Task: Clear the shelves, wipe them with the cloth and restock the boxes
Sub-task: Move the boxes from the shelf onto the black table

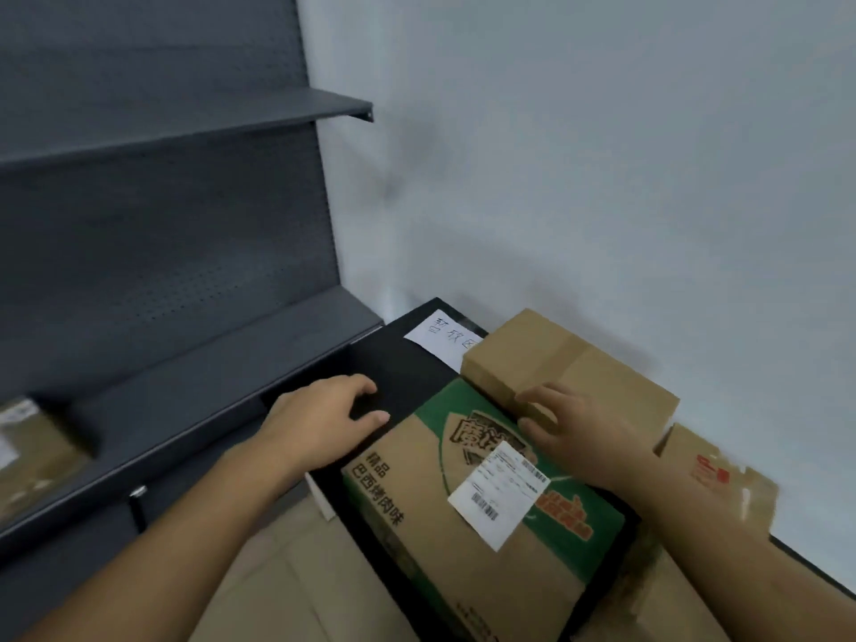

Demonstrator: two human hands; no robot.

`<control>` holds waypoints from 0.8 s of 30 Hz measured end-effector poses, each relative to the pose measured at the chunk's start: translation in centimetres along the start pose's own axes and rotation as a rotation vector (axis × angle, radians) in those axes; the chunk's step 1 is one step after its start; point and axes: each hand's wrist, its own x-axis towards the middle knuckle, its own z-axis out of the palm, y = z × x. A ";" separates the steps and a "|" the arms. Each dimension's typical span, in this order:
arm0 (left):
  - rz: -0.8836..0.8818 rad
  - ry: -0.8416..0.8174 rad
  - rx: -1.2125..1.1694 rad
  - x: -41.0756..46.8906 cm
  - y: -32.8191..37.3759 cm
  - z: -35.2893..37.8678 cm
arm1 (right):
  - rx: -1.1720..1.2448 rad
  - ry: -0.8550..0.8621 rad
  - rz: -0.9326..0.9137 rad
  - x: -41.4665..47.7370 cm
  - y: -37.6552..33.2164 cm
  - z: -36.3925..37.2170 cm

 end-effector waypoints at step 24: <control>-0.943 0.239 -0.173 -36.7 -33.3 -2.0 | -0.096 -0.206 -0.853 6.4 -45.7 12.4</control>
